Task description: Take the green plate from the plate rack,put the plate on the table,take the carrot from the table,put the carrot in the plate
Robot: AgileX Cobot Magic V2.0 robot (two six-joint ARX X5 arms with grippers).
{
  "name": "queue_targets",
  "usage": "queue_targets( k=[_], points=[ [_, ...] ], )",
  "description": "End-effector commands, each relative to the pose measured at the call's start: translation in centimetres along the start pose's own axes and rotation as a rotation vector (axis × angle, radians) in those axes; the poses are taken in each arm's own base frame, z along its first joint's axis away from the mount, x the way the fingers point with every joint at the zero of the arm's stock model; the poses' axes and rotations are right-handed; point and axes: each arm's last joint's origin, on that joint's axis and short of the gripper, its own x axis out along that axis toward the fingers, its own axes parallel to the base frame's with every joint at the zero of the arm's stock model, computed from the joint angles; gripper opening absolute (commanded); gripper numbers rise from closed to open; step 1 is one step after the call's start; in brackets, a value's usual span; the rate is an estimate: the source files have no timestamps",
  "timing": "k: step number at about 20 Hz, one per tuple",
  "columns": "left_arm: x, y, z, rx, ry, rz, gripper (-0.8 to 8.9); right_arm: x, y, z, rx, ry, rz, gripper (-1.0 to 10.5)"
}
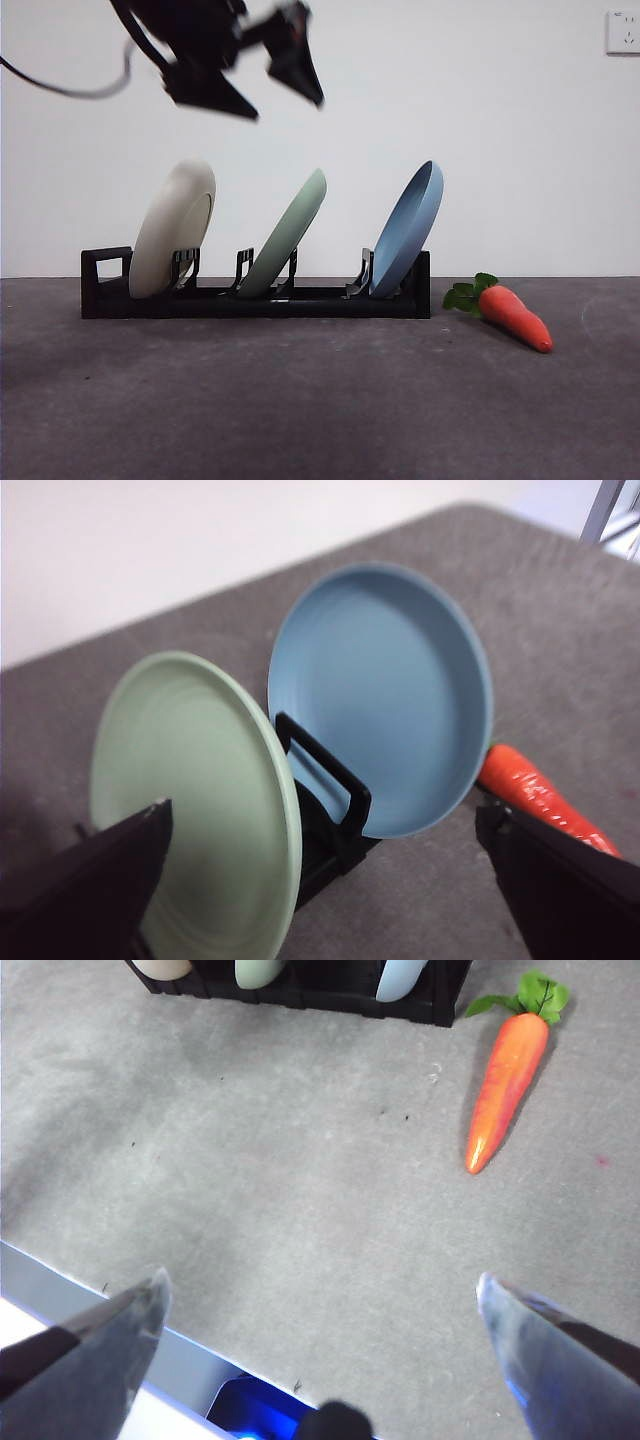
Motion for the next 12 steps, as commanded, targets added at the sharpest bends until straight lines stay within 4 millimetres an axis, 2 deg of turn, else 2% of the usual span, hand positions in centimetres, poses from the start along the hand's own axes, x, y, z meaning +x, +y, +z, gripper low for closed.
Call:
queue_targets(
  k=[1,4,9,10,12],
  points=[
    [2.6,0.2,-0.4,0.000,0.020,0.007,6.56,0.3,-0.1,0.3,0.003,0.009,0.002,6.6],
    [5.3,0.6,-1.0,0.016,0.053,0.039,6.56,0.7,-0.3,0.4,0.011,0.026,0.003,6.6],
    [8.1,1.0,-2.8,0.021,0.081,0.075,6.55,1.0,-0.5,0.6,0.017,0.040,0.005,6.6],
    [8.3,1.0,-3.1,0.021,0.089,0.078,6.31,1.0,-0.5,0.6,0.017,0.040,0.005,6.6],
    [8.4,1.0,-3.3,0.021,0.096,0.082,3.97,1.0,-0.5,0.6,0.017,0.040,0.004,6.6]
  ],
)
